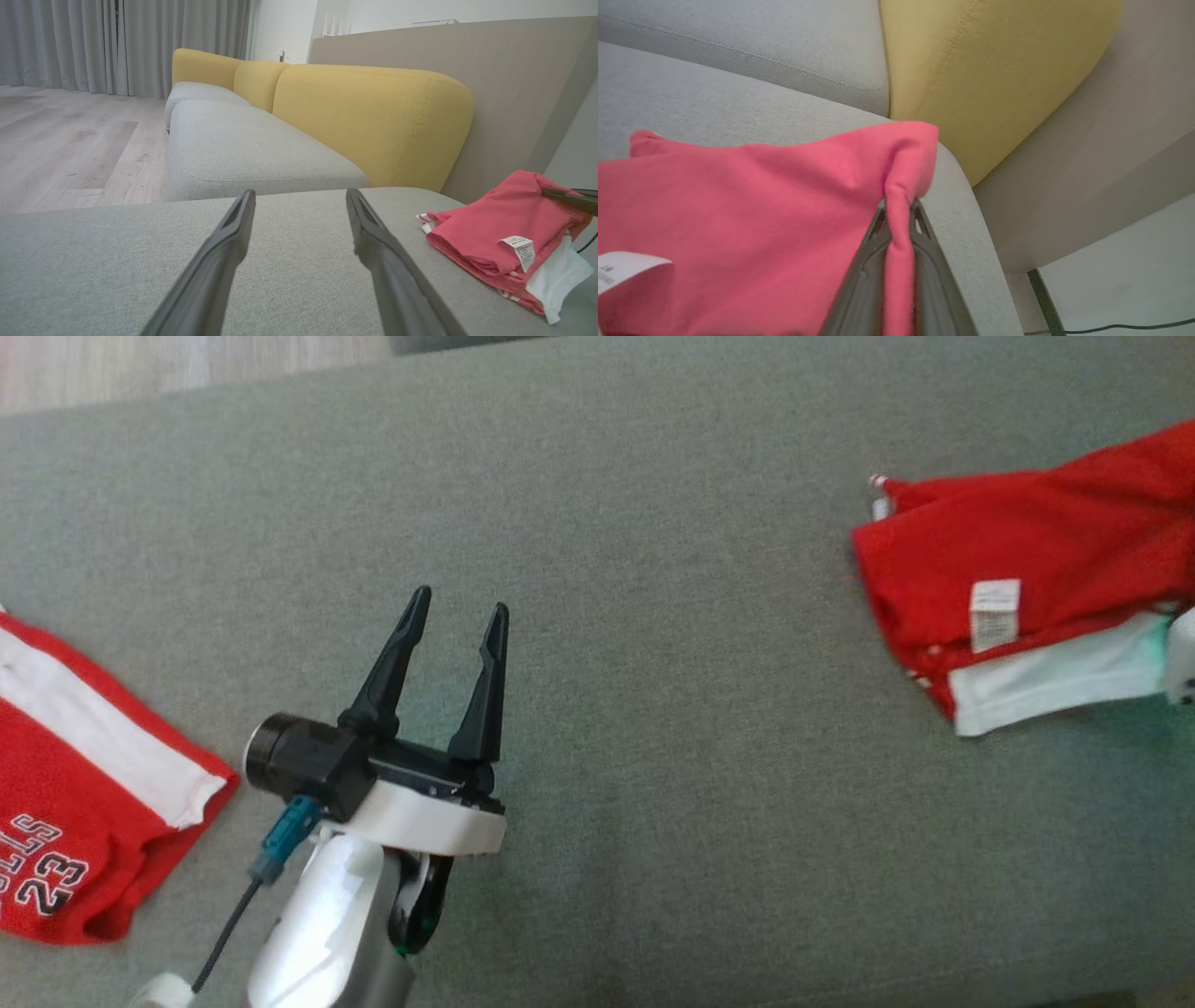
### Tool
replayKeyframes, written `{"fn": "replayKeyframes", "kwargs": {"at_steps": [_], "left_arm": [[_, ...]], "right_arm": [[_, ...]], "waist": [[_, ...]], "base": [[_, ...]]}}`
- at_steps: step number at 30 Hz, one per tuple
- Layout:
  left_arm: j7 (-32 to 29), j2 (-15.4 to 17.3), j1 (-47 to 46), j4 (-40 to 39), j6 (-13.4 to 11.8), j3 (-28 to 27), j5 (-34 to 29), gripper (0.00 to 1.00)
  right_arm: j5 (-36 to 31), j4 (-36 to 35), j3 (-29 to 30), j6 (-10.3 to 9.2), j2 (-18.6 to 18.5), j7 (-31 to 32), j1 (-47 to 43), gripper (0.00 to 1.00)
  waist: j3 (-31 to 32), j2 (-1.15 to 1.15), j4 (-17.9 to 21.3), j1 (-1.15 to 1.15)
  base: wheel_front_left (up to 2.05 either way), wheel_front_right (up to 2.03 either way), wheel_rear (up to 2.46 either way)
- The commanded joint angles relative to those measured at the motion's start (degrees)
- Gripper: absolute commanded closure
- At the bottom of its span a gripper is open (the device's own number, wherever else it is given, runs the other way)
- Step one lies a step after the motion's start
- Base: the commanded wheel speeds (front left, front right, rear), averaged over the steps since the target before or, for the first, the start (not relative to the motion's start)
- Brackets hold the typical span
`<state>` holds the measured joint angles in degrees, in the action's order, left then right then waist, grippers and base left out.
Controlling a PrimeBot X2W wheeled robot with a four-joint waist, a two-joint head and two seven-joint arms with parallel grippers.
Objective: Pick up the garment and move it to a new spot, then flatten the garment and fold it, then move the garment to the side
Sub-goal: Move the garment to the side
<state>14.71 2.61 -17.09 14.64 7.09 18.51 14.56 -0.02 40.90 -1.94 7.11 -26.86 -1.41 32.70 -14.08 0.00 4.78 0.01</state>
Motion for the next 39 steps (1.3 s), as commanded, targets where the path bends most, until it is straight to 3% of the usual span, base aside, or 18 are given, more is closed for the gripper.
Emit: {"fn": "replayKeyframes", "kwargs": {"at_steps": [1, 14, 15, 16, 17, 28, 39], "left_arm": [[0.3, 0.3, -2.1, -1.6, 0.2, -1.6, -0.4, 0.0], [0.3, 0.3, -2.4, -0.6, 0.4, -2.6, -0.7, 0.0], [0.3, 0.3, -2.3, -0.5, 0.4, -2.8, -0.7, 0.0], [0.3, 0.3, -2.2, -0.5, 0.4, -3.0, -0.7, 0.0], [0.3, 0.3, -2.1, -0.4, 0.4, -3.2, -0.7, 0.0], [0.3, 0.3, 0.6, -0.6, 0.4, -6.5, -0.3, 0.0], [0.3, 0.3, 6.6, -2.7, -0.5, -9.4, 0.3, 0.0]], "right_arm": [[-0.2, -1.1, 0.5, 0.37, -1.9, -0.6, 2.0, 1.0], [-3.0, 2.5, 4.3, 0.37, -1.5, -2.1, 3.9, 1.0], [-3.3, 2.8, 5.0, 0.37, -1.4, -2.2, 3.9, 0.7], [-3.6, 2.9, 5.5, 0.37, -1.2, -2.3, 3.9, 0.16], [-3.9, 2.8, 6.2, 0.37, -0.9, -2.7, 4.0, 0.0], [-3.3, -2.3, 7.3, 0.37, 5.4, -5.8, 3.0, 0.0], [3.2, -16.4, 2.4, 0.37, 16.2, -7.6, -6.2, 0.0]], "waist": [[-1.0, 0.0, -0.1, -0.01], [-1.5, 0.0, -1.3, -0.01], [-1.3, 0.0, -1.4, -0.01], [-1.1, 0.0, -1.4, -0.01], [-0.8, 0.0, -1.5, -0.01], [4.3, 0.0, -2.1, -0.01], [11.0, 0.0, -4.1, -0.01]], "base": [[0.0, 0.0, 0.0], [0.0, 0.0, 0.0], [0.0, 0.0, 0.0], [0.0, 0.0, 0.0], [0.0, 0.0, 0.0], [0.0, 0.0, 0.0], [0.0, 0.0, 0.0]]}}
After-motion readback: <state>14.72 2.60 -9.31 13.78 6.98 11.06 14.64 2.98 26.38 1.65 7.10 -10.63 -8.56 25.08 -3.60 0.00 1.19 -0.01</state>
